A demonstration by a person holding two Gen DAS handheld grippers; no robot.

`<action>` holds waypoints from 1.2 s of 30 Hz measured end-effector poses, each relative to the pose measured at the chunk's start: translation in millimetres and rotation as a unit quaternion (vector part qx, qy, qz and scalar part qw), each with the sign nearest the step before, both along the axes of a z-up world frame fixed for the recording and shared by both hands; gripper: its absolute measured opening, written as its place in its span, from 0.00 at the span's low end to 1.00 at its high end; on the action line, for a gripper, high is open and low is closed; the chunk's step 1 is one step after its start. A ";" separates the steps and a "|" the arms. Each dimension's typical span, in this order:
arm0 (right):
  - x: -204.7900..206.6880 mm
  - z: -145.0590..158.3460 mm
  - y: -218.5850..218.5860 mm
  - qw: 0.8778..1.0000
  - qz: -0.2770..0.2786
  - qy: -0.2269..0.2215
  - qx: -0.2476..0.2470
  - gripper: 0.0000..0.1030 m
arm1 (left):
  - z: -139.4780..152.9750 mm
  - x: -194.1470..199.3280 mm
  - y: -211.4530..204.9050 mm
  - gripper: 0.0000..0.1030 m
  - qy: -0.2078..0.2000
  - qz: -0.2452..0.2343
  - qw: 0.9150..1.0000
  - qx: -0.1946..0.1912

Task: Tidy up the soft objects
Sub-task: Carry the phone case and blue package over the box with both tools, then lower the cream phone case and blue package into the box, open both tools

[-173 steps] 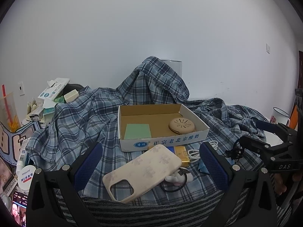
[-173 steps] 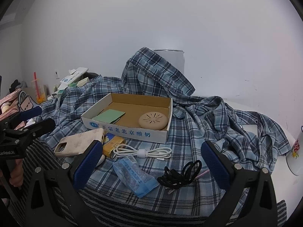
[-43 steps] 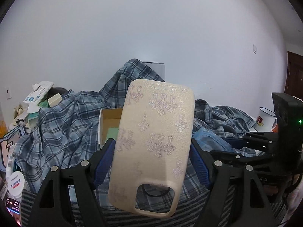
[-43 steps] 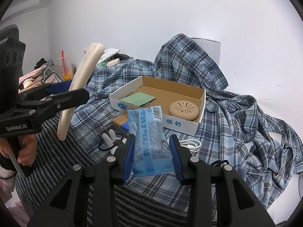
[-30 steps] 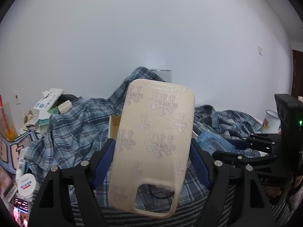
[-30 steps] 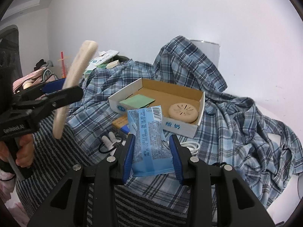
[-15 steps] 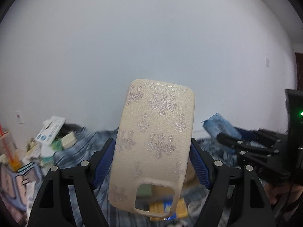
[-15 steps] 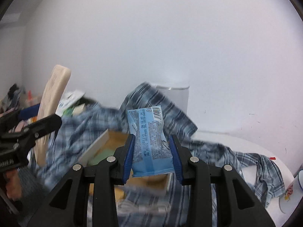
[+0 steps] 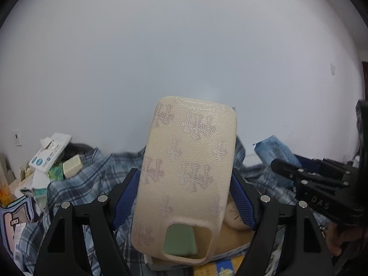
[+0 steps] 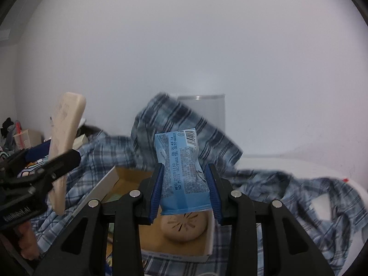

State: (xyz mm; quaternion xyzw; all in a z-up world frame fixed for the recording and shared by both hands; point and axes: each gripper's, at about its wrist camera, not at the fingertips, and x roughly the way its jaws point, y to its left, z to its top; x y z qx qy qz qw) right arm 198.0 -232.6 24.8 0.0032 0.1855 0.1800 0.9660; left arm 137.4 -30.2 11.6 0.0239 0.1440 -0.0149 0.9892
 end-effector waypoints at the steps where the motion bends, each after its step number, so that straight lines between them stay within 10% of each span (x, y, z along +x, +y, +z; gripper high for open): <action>1: 2.7 -3.0 0.6 1.000 0.002 0.010 0.002 0.35 | -2.6 2.3 -0.1 0.76 0.008 -0.003 1.000 -0.006; 26: 29.0 -58.4 21.1 0.993 0.047 0.102 -0.048 0.36 | -54.5 65.7 37.9 0.85 0.134 0.026 0.987 -0.078; 29: 30.4 -62.6 24.6 0.991 0.056 0.108 -0.054 0.65 | -53.8 62.8 36.9 0.94 0.129 0.033 0.988 -0.073; 36: 29.8 -64.7 25.8 0.991 0.051 0.107 -0.059 0.70 | -44.3 51.4 40.0 1.00 0.096 0.039 0.992 -0.076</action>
